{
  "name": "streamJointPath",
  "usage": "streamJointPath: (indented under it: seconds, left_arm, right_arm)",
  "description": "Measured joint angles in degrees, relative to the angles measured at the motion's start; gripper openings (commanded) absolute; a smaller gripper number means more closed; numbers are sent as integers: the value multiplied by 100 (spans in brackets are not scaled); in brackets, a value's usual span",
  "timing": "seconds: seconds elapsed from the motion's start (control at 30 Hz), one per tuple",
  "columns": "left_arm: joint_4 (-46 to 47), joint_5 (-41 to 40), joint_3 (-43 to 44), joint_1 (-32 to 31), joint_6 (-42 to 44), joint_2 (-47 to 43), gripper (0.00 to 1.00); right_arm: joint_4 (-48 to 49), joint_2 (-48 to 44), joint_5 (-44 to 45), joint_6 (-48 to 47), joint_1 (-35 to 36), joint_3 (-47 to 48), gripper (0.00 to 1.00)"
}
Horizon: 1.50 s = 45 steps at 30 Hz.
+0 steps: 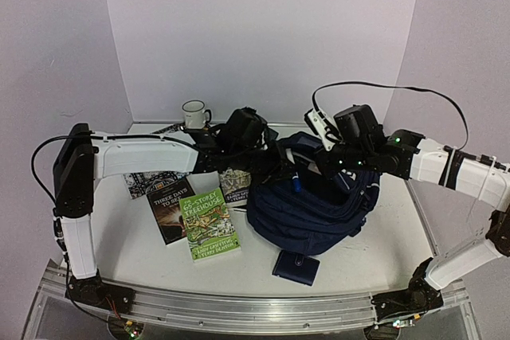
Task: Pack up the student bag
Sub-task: Place the pen in the lower front pocket of the bag.
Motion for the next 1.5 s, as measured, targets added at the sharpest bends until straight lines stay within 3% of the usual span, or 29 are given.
streamJointPath:
  seconds: [0.13,0.27,0.43,0.73,1.13,1.5]
  left_arm:
    - [287,-182,181,8,-325,332,12]
    - [532,-350,340,33,-574,666,33]
    - [754,-476,349,54,-615,737,51]
    - [812,-664,126,47,-87,328,66]
    - [-379,-1776,-656,77,1312,-1235,70]
    - [-1377,-1704,-1015,61,1818,-700,64]
  right_arm:
    - [1,0,-2,4,0,0,0]
    - [-3,0,-1,4,5,0,0]
    - [-2,0,79,-3,9,0,0]
    - [-1,8,580,-313,28,4,0]
    - [-72,68,1604,-1039,-56,116,0]
    - [-94,66,1961,-1163,-445,118,0]
